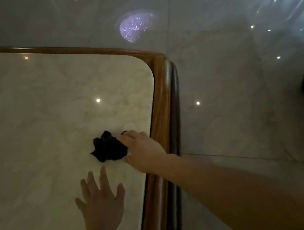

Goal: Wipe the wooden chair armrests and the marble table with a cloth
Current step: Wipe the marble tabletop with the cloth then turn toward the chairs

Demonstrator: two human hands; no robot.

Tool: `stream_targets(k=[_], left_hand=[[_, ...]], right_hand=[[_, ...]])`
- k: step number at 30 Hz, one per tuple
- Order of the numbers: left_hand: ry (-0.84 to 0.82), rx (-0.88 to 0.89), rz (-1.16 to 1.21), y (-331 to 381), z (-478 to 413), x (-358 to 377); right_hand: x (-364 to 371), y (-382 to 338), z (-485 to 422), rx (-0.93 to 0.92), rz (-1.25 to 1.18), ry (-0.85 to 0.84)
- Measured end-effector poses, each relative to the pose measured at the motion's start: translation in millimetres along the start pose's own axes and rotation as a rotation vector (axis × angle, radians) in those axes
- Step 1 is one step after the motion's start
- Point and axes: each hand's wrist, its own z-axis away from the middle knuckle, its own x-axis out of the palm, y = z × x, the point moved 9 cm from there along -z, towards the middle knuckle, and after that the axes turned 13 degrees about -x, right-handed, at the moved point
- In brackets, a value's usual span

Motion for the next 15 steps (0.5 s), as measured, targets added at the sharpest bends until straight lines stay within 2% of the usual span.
stream_targets(k=[3, 6, 10, 12, 15], left_hand=[[-0.085, -0.036, -0.041, -7, -25, 36], [0.002, 0.080, -0.027, -6, -36, 56], [0.062, 0.066, -0.062, -7, -38, 65], [0.059, 0.046, -0.049, -9, -40, 68], [0.028, 0.044, -0.034, -9, -39, 68]], right_hand=[[34, 8, -35, -0.016, 0.097, -0.051], [64, 11, -64, -0.069, 0.206, -0.131], [86, 21, -77, -0.110, 0.404, -0.255], [88, 22, -81, -0.144, 0.484, -0.261], [82, 20, -83, -0.157, 0.465, -0.191]])
